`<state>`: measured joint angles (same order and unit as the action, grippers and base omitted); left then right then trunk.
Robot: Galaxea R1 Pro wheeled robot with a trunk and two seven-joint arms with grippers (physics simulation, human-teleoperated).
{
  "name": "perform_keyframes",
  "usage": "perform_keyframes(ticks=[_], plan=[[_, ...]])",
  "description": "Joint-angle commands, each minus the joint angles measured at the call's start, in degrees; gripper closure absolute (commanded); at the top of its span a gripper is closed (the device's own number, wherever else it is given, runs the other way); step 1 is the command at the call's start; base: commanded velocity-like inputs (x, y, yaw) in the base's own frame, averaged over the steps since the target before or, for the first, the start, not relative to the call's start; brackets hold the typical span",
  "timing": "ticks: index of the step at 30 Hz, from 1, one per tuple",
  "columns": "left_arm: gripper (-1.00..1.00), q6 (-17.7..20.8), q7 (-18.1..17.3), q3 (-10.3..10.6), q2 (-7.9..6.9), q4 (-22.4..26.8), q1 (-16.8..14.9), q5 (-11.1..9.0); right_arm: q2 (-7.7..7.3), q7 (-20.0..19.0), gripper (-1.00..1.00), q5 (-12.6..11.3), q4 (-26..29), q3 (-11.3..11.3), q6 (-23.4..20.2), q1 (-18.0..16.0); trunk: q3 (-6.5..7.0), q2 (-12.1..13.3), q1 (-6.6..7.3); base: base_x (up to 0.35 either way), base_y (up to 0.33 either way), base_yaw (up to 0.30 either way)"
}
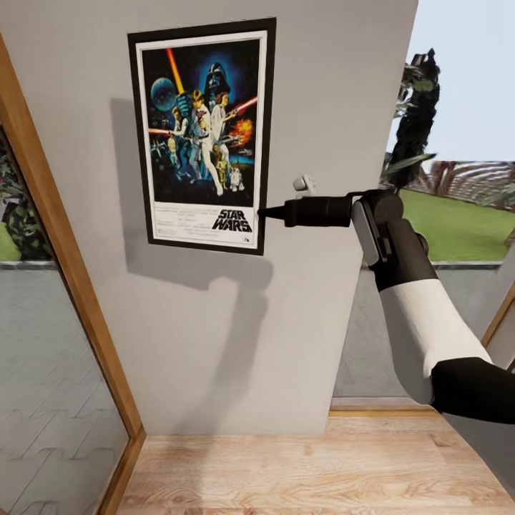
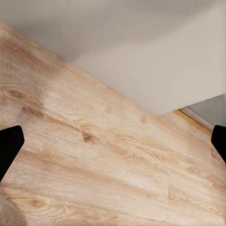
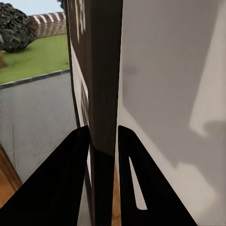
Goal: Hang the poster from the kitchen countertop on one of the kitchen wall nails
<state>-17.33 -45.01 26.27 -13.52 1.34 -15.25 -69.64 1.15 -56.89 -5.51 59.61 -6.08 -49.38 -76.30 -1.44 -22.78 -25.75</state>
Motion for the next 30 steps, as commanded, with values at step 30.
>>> perform_keyframes(ticks=[30], plan=[[-1.0, -0.3, -0.1, 0.5, -0.27, 0.0, 0.0, -0.3, -0.09, 0.1, 1.0, -0.7, 0.1, 0.0, -0.5, 1.7, -0.14, -0.1, -0.04, 0.051, 0.0, 0.0]])
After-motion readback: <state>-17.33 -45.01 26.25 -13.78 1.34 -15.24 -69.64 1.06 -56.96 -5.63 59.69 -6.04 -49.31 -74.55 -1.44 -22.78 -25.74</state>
